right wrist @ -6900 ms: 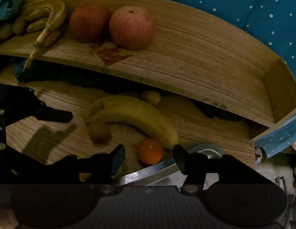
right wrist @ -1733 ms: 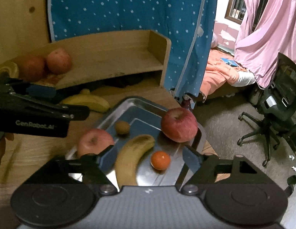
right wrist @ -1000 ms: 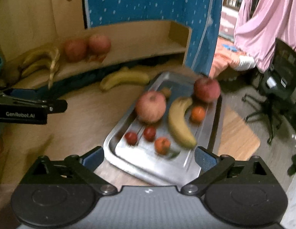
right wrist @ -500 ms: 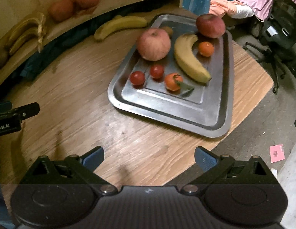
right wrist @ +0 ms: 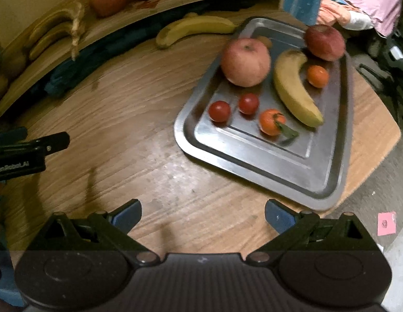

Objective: Organize fruits
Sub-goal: 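Move the left tool to the yellow banana while the right tool reaches under the shelf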

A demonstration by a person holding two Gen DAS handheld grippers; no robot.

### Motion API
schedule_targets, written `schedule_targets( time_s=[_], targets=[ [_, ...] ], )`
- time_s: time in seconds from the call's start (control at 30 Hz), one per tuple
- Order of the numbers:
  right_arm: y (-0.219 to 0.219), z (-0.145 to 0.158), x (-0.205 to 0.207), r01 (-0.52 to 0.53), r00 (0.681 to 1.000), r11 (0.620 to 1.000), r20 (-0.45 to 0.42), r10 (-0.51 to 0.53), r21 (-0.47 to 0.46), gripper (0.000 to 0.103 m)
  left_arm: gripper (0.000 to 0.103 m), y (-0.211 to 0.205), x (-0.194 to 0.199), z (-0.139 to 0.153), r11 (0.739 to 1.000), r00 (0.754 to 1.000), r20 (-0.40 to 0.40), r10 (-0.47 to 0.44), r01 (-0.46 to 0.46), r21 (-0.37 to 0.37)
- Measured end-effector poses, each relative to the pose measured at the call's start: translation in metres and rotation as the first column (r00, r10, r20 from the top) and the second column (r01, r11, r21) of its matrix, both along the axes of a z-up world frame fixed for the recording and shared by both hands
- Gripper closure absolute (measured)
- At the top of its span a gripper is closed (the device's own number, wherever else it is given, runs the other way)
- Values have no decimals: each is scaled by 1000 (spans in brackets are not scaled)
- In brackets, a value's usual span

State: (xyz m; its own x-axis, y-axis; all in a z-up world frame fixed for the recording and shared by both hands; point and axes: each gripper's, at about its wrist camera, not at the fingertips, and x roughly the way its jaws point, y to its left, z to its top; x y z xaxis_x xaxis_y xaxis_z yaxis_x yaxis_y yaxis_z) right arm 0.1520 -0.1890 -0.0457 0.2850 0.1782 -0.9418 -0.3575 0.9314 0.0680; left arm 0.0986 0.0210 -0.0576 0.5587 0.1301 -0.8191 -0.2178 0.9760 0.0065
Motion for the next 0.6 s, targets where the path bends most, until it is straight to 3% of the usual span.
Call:
schedule_targets(
  time_s=[0.23,0.6],
  targets=[
    [15,2,16,-96,995,995,-13,96,21,0,1,2,9,-3,999,999,-23,32,-32,5],
    [20,27,53,-228,968,973,116,222,44,0,1,-19,56,-2,1000,1000,-3,20,-20,-13]
  ],
)
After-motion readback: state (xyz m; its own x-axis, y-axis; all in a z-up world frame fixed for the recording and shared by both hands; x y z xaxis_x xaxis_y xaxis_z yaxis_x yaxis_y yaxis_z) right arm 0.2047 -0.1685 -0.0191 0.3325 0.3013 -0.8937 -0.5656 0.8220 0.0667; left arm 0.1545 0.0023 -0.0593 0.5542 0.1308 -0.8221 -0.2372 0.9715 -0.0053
